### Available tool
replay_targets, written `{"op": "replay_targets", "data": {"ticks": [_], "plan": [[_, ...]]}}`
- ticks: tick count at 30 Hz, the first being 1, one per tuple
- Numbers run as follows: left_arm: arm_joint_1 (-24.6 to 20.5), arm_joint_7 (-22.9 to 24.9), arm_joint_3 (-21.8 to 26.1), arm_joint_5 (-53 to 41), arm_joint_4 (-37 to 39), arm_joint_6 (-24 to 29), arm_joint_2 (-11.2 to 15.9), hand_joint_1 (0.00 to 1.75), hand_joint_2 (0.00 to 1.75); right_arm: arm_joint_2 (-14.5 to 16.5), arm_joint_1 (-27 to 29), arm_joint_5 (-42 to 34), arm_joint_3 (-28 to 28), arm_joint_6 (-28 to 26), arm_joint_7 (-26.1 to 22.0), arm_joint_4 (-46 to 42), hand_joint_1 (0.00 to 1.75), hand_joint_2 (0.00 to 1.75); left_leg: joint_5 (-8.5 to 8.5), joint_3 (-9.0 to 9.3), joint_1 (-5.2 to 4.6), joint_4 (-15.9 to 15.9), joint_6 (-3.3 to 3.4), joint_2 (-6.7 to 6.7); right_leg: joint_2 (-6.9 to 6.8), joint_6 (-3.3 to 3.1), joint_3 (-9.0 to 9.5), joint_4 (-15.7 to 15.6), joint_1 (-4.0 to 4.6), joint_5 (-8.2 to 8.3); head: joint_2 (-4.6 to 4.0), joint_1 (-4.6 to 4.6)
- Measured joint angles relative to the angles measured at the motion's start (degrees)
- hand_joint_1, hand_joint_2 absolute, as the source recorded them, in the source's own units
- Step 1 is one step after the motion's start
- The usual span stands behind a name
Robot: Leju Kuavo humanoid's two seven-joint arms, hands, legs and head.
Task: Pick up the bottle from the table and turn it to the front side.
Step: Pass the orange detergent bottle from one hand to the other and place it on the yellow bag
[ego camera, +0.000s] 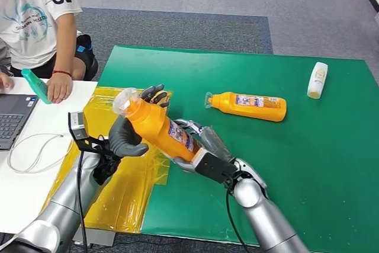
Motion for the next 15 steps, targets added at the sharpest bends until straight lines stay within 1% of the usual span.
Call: {"op": "replay_targets", "data": {"ticks": [3,4,10,15], "plan": [[0.1,0.0,0.0,0.0,0.0,0.0,0.0,1.53,1.75,0.0,0.3,0.3,0.0,0.0,0.0,-0.3,1.75,1.75,0.00,-0.01,0.00,0.0,0.00,0.00,0.00,0.00,-0.01,0.0,0.00,0.00,-0.01,0.01],[0.1,0.0,0.0,0.0,0.0,0.0,0.0,1.75,1.75,0.0,0.4,0.4,0.0,-0.1,0.1,-0.4,1.75,1.75,0.00,-0.01,0.00,0.0,0.00,0.00,0.00,0.00,-0.01,0.0,0.00,0.00,-0.01,0.01],[0.5,0.0,0.1,-0.3,-0.3,1.5,0.1,1.75,1.75,0.0,1.4,0.4,-0.1,0.2,0.2,-1.7,1.75,1.75,0.00,-0.02,0.00,0.0,0.00,0.00,0.00,0.00,0.00,0.0,0.00,0.00,-0.01,0.00],[2.0,-0.2,0.5,-3.5,-2.7,5.7,0.1,1.75,1.75,0.0,3.1,-2.1,-0.8,2.3,0.0,-3.2,1.75,1.75,-0.01,-0.05,0.00,0.0,0.01,0.00,0.00,0.00,-0.01,0.0,0.00,0.00,-0.01,0.01]]}}
